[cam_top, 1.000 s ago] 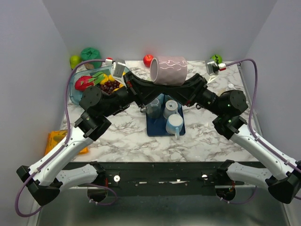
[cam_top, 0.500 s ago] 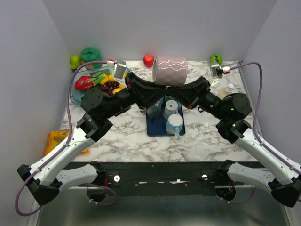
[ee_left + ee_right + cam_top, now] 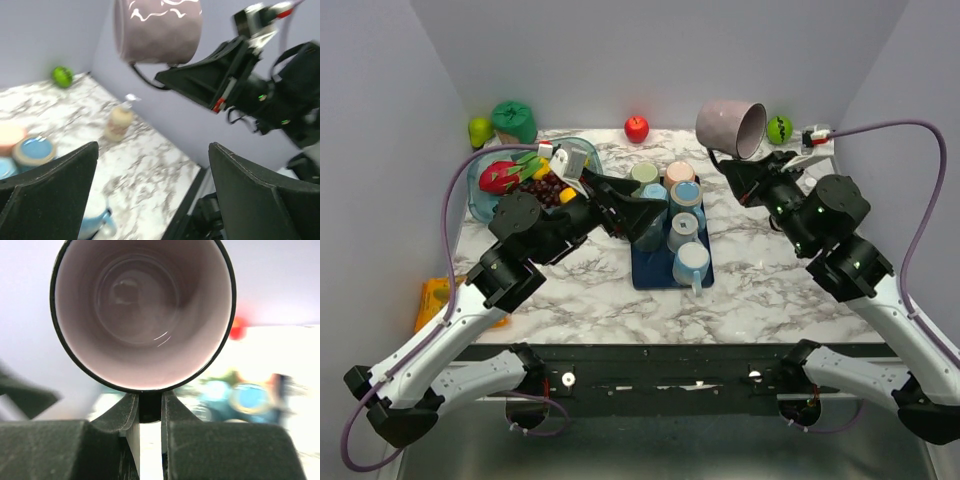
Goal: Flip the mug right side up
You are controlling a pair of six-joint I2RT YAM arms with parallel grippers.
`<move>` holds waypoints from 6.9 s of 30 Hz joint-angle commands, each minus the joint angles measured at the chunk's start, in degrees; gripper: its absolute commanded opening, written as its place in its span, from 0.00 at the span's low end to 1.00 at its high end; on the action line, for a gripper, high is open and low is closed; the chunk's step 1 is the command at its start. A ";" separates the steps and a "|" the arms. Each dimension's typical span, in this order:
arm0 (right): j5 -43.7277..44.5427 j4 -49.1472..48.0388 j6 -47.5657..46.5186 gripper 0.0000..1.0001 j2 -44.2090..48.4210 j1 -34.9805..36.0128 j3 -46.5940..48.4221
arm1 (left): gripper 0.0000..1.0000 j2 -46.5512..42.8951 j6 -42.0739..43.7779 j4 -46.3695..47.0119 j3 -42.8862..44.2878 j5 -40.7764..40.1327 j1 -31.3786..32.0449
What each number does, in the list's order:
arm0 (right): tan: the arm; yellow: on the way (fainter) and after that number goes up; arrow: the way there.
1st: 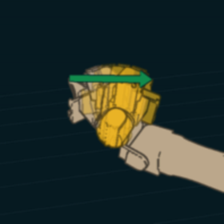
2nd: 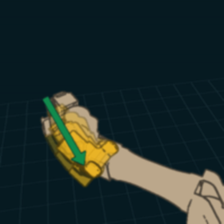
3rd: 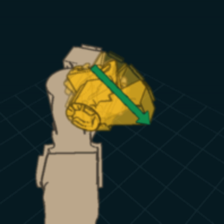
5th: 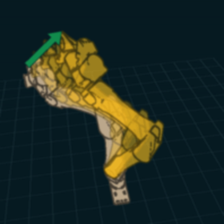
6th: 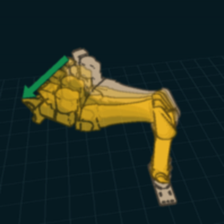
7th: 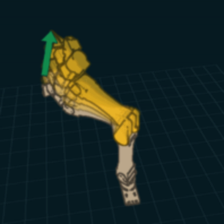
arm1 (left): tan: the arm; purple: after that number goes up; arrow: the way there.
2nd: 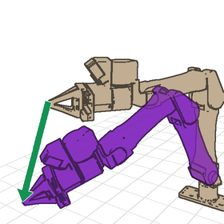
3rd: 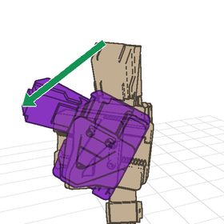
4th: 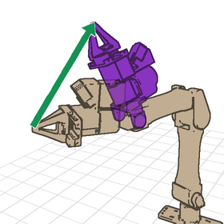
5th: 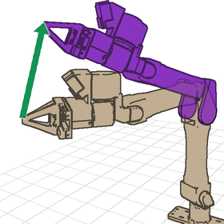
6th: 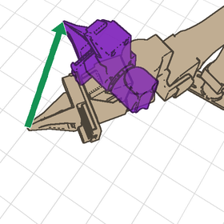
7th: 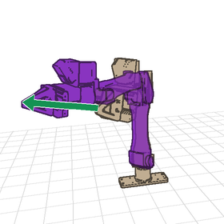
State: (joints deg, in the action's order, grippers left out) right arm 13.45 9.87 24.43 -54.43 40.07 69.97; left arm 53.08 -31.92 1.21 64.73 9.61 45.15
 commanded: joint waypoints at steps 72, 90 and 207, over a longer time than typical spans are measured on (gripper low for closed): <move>2.63 35.30 6.42 0.89 -7.81 -19.86 -3.96 | 0.99 27.42 -8.50 -27.40 -1.45 -24.45 10.31; -0.18 45.33 10.38 0.90 10.93 -19.95 -4.06 | 0.99 41.49 -14.13 -33.47 8.39 -27.01 14.27; -56.79 -35.79 35.60 0.70 9.00 -16.96 -16.80 | 0.00 13.28 -6.31 8.98 15.43 -2.93 16.11</move>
State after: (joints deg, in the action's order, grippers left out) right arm -44.03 -19.92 55.86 -45.50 22.57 53.19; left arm 66.76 -37.43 0.67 80.29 4.14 61.25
